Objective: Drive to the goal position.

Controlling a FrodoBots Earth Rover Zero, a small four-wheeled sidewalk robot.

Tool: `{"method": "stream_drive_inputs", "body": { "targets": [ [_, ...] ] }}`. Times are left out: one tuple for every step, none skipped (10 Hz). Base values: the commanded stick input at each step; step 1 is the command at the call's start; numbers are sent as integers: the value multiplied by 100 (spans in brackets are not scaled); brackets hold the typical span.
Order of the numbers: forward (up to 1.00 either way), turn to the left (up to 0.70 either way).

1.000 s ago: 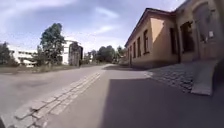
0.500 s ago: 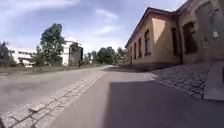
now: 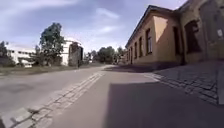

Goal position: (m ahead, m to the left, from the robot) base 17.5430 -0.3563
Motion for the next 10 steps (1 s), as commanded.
{"method": "stream_drive_inputs", "body": {
  "targets": [
    [70,0],
    [70,0],
    [70,0],
    [70,0],
    [70,0],
    [70,0],
    [70,0],
    [70,0],
    [70,0],
    [70,0]
  ]
}}
